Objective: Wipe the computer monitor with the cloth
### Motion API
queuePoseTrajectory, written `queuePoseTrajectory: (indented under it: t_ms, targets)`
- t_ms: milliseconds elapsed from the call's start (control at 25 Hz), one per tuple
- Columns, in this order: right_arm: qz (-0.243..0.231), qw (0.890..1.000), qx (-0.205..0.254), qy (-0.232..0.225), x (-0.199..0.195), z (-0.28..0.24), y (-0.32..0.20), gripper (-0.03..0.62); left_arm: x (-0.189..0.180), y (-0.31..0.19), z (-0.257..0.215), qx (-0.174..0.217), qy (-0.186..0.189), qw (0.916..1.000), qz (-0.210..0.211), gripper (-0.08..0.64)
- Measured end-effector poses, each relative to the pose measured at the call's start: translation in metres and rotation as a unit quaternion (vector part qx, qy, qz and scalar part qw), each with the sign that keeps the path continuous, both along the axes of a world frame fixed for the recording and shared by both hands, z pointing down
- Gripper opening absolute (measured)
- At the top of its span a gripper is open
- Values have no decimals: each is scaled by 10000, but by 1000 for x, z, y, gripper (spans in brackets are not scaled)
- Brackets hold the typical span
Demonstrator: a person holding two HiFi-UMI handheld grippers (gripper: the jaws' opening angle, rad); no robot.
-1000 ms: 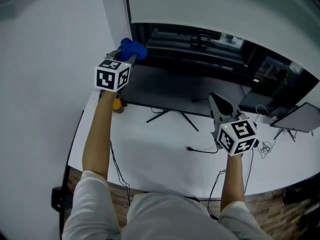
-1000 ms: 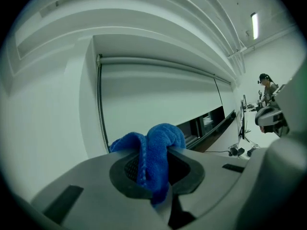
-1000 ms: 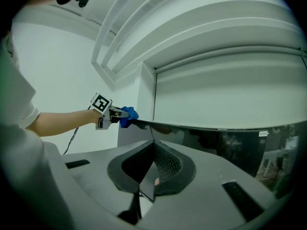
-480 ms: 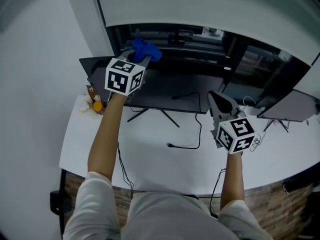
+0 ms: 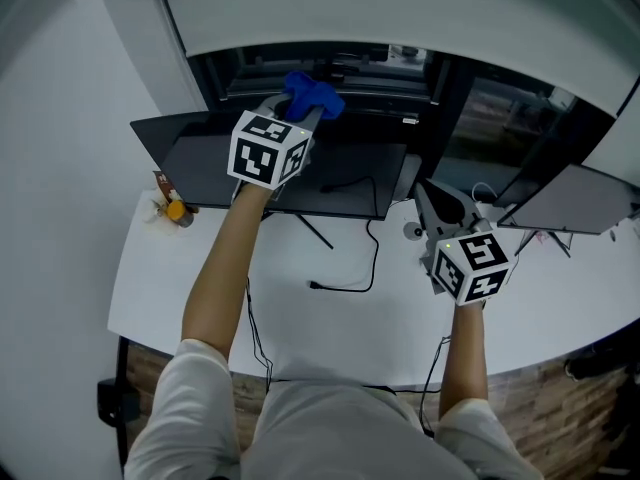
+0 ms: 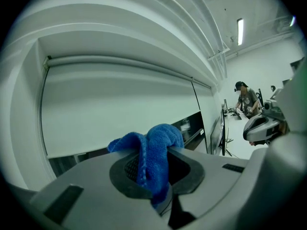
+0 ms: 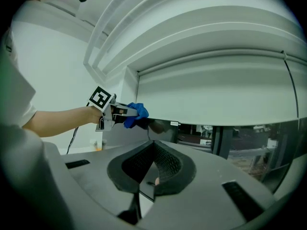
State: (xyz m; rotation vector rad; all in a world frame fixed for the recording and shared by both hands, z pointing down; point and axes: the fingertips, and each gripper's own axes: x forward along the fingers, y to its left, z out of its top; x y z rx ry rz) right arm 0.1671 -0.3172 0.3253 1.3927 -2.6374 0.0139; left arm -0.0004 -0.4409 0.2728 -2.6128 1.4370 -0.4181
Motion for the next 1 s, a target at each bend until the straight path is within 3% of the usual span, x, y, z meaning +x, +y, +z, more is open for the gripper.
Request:
queuePoseTrajectory:
  t_ms: [360, 1000]
  targets:
    - [323, 9994, 0, -127, 61, 3, 4, 15, 86, 5, 1, 2, 83, 9992, 392, 57]
    - [781, 9964, -186, -263, 114, 30, 29, 15, 210, 22, 6, 42, 681, 9918, 1082, 57]
